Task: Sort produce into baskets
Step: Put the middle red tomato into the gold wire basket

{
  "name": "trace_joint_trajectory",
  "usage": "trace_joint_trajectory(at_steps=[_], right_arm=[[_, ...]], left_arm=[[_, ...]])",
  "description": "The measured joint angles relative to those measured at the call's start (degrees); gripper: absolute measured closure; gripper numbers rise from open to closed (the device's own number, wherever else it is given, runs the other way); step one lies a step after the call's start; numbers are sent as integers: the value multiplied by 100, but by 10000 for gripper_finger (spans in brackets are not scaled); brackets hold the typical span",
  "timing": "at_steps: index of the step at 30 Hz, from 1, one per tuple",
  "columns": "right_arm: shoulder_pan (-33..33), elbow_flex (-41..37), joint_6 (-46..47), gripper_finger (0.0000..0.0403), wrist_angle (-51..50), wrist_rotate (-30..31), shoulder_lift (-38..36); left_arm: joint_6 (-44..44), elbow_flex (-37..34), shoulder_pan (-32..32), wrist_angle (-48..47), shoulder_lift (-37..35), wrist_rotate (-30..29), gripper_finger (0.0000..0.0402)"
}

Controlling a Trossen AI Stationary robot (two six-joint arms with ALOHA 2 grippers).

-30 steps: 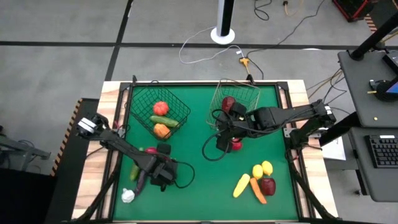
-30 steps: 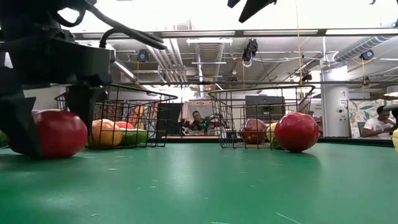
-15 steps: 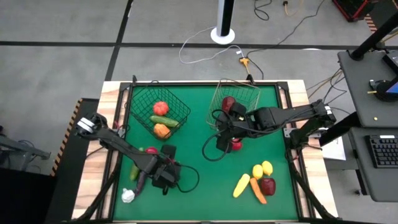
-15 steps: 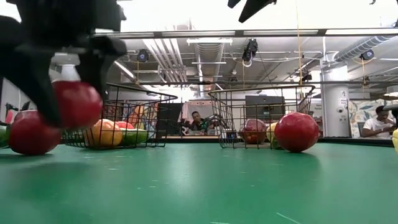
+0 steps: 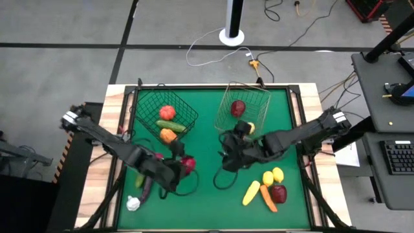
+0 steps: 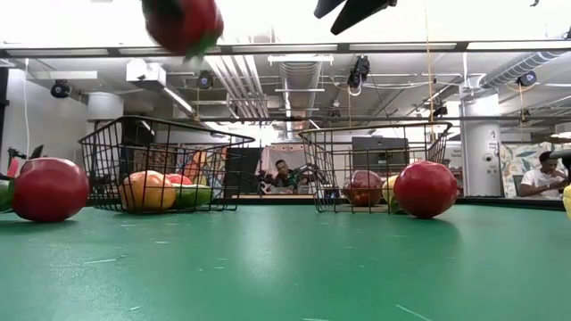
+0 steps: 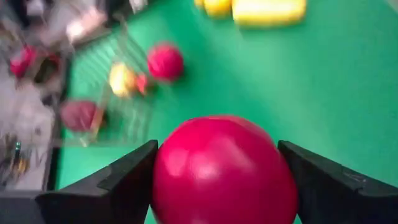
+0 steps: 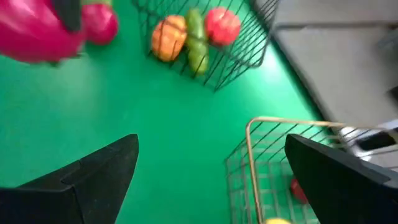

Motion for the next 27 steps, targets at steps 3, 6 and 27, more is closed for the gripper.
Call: trace_joint_trajectory(at_steps=[3,6,27], right_arm=[[246,-443,-356,6,814,226,0],[456,-947,-824,6,2022,212,2],[816,-1815,-4159,7,7882,-378,693]], left_arm=[[186,-490,0,1075,-571,92,112],[258,-1122,0,2185,-1035,403,112],[-2137,-2526,81,4671,-1880,615,102]])
